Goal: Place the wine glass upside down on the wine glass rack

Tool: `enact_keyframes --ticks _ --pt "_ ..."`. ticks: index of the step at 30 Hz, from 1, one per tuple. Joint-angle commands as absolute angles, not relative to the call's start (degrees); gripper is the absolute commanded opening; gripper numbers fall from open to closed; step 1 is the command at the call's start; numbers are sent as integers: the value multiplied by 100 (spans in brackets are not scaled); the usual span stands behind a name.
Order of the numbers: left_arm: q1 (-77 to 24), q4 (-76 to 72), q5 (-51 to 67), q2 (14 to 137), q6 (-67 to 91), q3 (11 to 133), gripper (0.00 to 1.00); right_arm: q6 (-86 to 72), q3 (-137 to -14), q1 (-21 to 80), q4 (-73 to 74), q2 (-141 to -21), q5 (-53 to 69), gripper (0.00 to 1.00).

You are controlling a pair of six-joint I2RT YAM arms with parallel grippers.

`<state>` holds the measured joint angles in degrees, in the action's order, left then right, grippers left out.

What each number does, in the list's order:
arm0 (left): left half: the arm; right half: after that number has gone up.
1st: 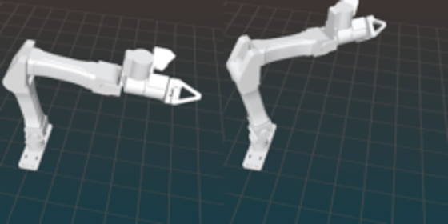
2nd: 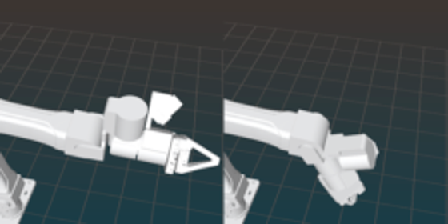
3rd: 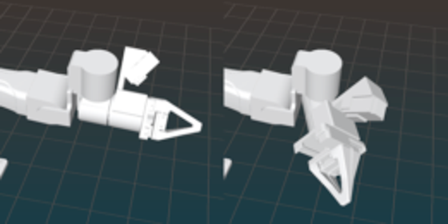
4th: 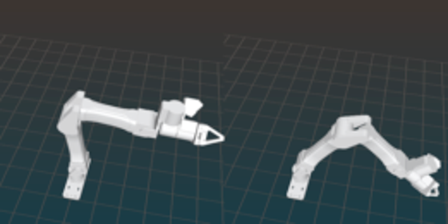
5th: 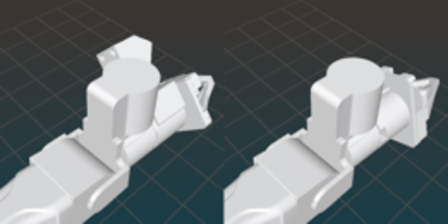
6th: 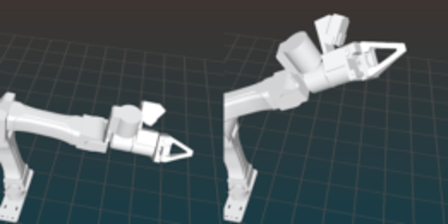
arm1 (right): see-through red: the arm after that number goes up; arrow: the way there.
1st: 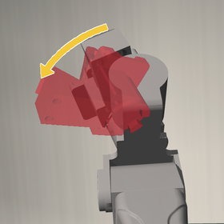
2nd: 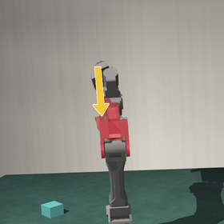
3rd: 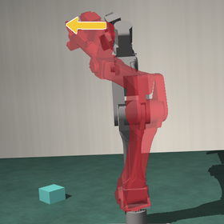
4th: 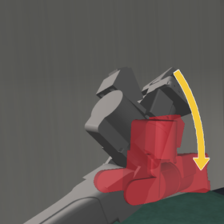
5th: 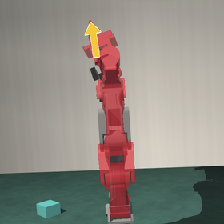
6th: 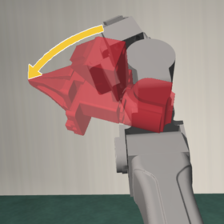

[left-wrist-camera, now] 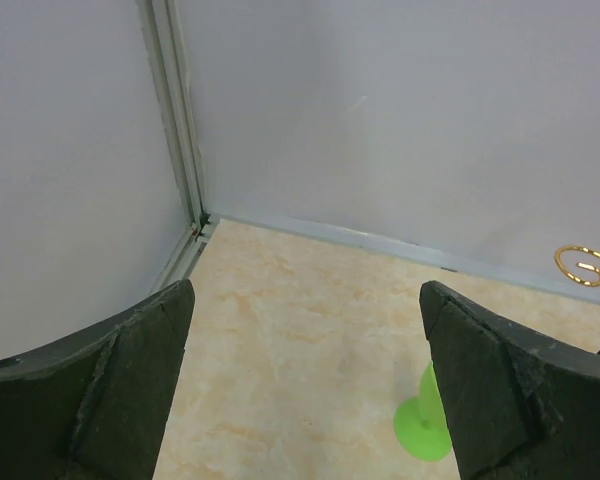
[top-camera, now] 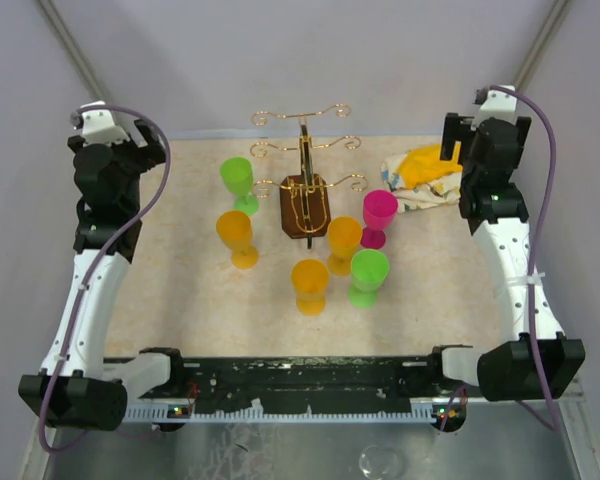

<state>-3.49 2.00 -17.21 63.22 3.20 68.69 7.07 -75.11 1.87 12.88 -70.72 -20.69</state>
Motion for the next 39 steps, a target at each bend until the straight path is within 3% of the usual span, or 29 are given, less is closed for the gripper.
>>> enact_keyframes --ticks 1,8,19,28,39 --pt "-325 113 -1983 6335 460 7143 100 769 -7840 233 1332 -7088 -1769 99" --pt "-321 838 -2068 6848 998 7923 100 470 -8491 235 2195 -7426 -1112 99" --pt "-317 235 -240 6714 436 7467 100 136 -8757 237 3306 -7335 -354 99" --pt "-322 277 -361 7454 786 7464 100 -224 -8756 235 3266 -7205 -57 99" --pt "-318 588 -371 8134 776 7831 100 -465 -10888 379 3918 -8274 191 98"
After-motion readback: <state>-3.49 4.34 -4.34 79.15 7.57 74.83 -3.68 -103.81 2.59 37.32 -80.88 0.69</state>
